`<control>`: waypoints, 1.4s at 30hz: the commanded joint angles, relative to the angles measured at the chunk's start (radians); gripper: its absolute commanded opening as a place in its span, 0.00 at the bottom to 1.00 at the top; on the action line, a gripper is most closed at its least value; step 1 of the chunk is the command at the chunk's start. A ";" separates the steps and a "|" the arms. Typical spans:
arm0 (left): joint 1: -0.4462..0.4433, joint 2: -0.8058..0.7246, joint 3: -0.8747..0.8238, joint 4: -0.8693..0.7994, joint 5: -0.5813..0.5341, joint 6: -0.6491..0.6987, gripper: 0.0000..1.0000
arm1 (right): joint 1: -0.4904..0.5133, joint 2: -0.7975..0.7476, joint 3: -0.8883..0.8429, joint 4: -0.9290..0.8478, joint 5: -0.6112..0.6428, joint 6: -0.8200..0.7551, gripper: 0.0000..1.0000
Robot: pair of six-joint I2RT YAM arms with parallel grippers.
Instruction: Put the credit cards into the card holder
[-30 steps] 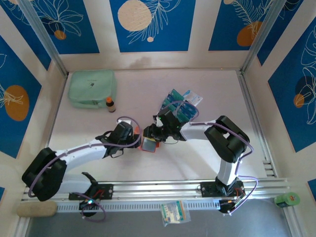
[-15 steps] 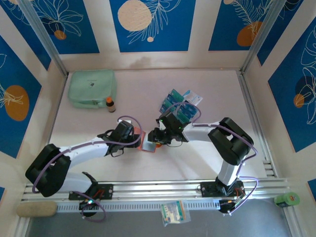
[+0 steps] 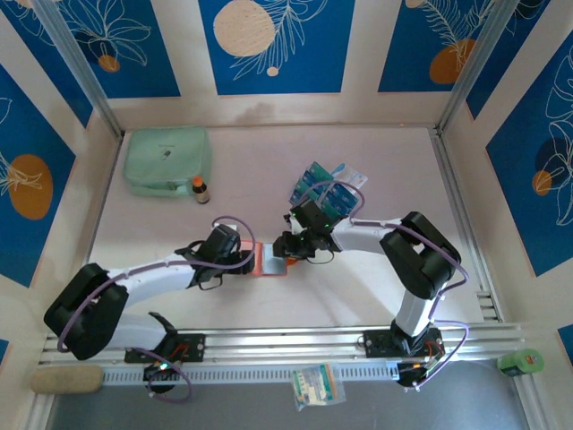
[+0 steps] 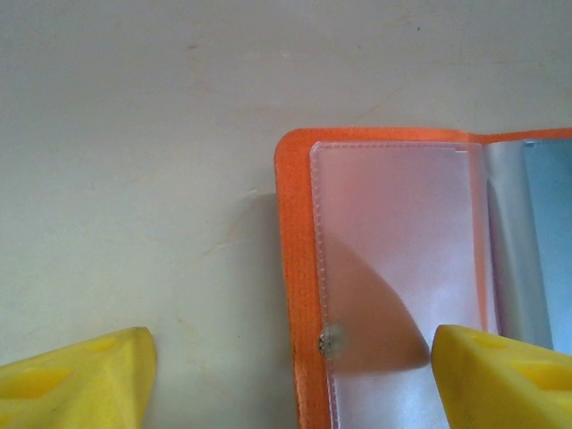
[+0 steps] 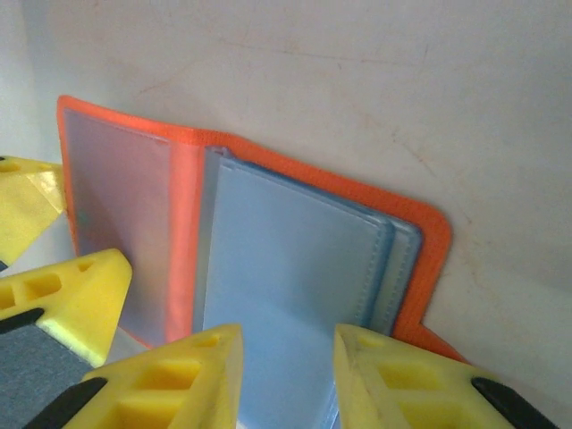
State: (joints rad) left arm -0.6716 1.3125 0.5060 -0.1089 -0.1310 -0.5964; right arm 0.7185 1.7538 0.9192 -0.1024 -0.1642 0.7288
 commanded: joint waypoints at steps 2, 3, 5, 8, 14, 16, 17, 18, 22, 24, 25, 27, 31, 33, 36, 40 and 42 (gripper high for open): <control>0.008 -0.025 -0.017 0.006 0.013 -0.008 0.80 | -0.031 -0.092 0.089 -0.133 -0.020 -0.098 0.34; 0.007 -0.028 -0.015 0.008 0.013 -0.006 0.80 | -0.039 -0.111 0.109 -0.163 -0.009 -0.117 0.34; 0.008 -0.031 -0.012 0.009 0.013 -0.003 0.80 | -0.062 -0.143 0.163 -0.245 0.041 -0.170 0.35; 0.009 -0.030 -0.008 0.013 0.016 0.002 0.80 | -0.101 -0.152 0.237 -0.376 0.138 -0.248 0.38; 0.008 -0.028 -0.009 0.020 0.025 0.004 0.80 | -0.159 -0.095 0.349 -0.583 0.346 -0.374 0.40; 0.008 -0.030 -0.011 0.021 0.024 0.003 0.80 | -0.161 -0.071 0.372 -0.626 0.432 -0.406 0.40; 0.008 -0.030 -0.012 0.020 0.024 0.004 0.80 | -0.160 -0.057 0.380 -0.643 0.473 -0.419 0.39; 0.009 -0.030 -0.012 0.021 0.024 0.004 0.80 | -0.159 -0.045 0.386 -0.653 0.507 -0.429 0.39; 0.008 -0.030 -0.012 0.022 0.025 0.003 0.80 | -0.151 -0.009 0.400 -0.672 0.610 -0.458 0.37; 0.008 -0.030 -0.013 0.021 0.024 0.005 0.80 | -0.145 0.006 0.406 -0.673 0.640 -0.467 0.36; 0.008 -0.029 -0.012 0.020 0.024 0.004 0.80 | -0.141 0.014 0.409 -0.673 0.656 -0.470 0.35; 0.008 -0.028 -0.011 0.020 0.024 0.004 0.80 | -0.134 0.028 0.417 -0.675 0.683 -0.479 0.34; 0.008 -0.025 -0.009 0.023 0.025 0.005 0.80 | -0.120 0.053 0.426 -0.677 0.734 -0.492 0.33; 0.009 -0.024 -0.009 0.025 0.025 0.004 0.80 | -0.118 0.062 0.426 -0.675 0.739 -0.497 0.33; 0.008 -0.020 -0.007 0.027 0.027 0.003 0.80 | -0.116 0.079 0.428 -0.674 0.739 -0.499 0.32; 0.007 -0.018 -0.007 0.028 0.028 0.004 0.80 | -0.110 0.099 0.430 -0.668 0.739 -0.504 0.30; 0.007 -0.017 -0.007 0.028 0.029 0.004 0.80 | -0.108 0.109 0.432 -0.664 0.737 -0.506 0.29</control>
State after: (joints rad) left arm -0.6712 1.2968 0.5026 -0.0898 -0.1127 -0.5961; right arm 0.6022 1.8446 1.3289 -0.7528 0.5556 0.2348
